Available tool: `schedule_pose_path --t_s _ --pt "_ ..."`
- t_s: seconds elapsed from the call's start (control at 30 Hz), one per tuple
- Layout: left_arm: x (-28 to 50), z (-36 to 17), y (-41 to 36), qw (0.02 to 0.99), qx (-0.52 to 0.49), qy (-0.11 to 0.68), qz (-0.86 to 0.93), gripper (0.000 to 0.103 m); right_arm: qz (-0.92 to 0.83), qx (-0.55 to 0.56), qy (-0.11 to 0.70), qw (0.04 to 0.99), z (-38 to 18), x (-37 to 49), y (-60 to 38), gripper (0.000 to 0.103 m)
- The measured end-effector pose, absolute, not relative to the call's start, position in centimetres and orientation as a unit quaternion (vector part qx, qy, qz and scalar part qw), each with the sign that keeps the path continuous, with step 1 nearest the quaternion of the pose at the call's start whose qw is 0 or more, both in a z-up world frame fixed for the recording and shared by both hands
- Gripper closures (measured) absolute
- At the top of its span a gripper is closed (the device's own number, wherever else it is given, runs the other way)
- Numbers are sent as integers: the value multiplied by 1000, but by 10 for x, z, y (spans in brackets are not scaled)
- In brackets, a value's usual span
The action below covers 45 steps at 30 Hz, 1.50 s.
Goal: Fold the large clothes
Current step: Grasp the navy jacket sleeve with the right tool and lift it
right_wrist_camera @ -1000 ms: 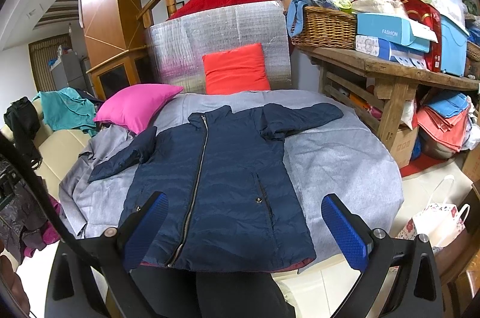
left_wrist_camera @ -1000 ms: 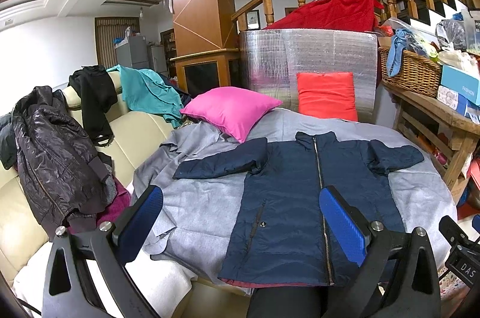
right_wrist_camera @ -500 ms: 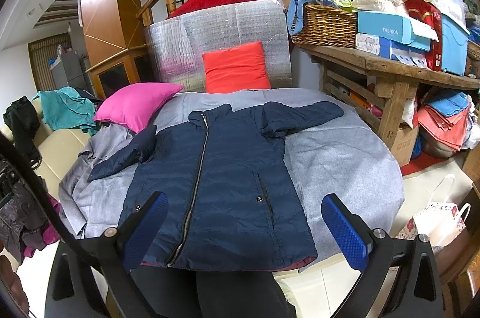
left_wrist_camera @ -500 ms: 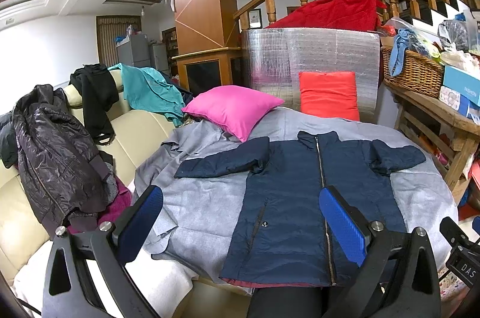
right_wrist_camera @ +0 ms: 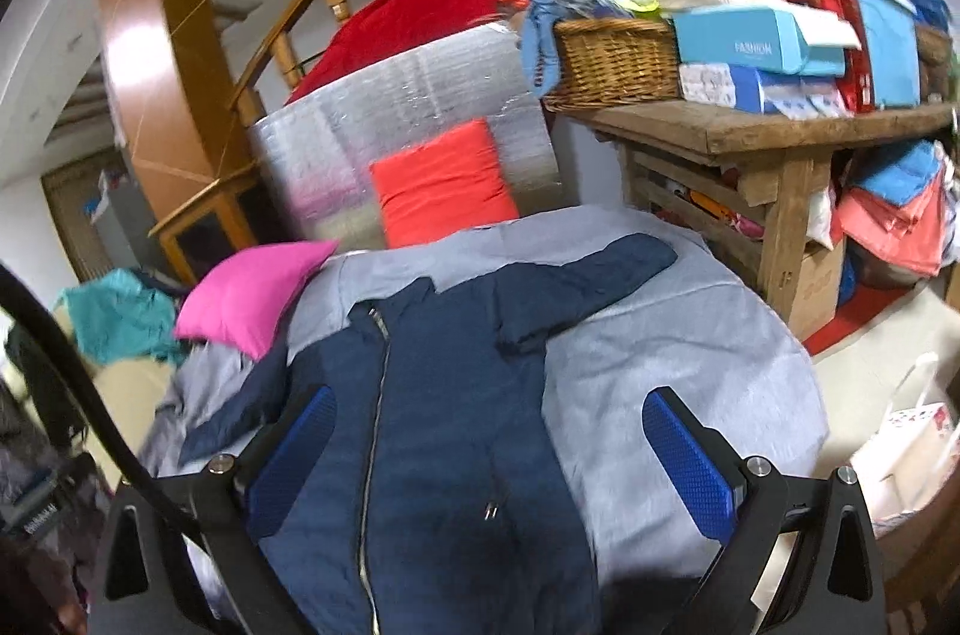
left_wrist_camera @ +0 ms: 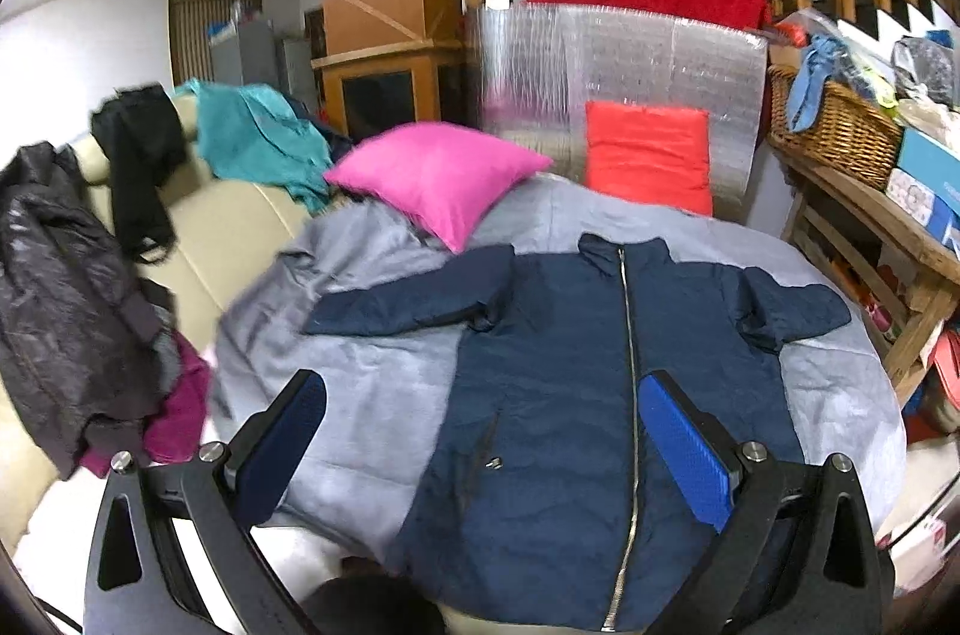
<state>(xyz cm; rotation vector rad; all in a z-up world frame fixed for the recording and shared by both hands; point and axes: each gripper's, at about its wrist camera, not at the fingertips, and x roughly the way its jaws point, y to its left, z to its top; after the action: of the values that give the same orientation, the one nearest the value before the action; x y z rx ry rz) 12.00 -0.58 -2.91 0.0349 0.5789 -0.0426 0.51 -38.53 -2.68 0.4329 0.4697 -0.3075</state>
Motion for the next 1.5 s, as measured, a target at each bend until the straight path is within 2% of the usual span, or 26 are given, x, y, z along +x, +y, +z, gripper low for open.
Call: schedule_pose_path --t_s 0.17,0.3,0.47,0.67,0.8,0.87,0.93,1.07,1.13,1.23,1.3,1.5 --pt "204 -73 -34 940 19 341 -16 0 -125 291 237 918 -62 67 -458 0" --pt "268 -114 -59 927 28 375 -7 0 -78 398 231 884 -111 128 -514 0" --pt "327 -148 -86 922 36 386 1 0 -55 531 213 818 -190 195 -578 0" --pt "367 -179 -112 926 60 373 5 0 -75 612 202 761 -260 256 -647 3" --pt "383 -197 -116 914 68 401 -6 0 -128 621 214 743 -292 287 -684 13" --pt "387 -200 -117 913 66 403 -10 0 -142 615 218 744 -300 299 -698 21" --pt "388 -203 -120 913 78 400 -6 0 -157 601 228 750 -304 312 -707 35" --pt "394 -209 -118 911 85 403 3 0 -177 568 250 764 -304 339 -715 48" --pt "395 -210 -116 911 85 403 8 0 -195 543 268 771 -302 348 -710 71" --pt "397 -209 -110 913 85 399 17 0 -186 543 266 775 -298 342 -702 83" --pt "397 -207 -104 915 80 396 21 0 -175 528 256 791 -281 343 -690 86" --pt "400 -199 -80 919 53 388 43 0 -101 461 231 851 -215 337 -610 86"
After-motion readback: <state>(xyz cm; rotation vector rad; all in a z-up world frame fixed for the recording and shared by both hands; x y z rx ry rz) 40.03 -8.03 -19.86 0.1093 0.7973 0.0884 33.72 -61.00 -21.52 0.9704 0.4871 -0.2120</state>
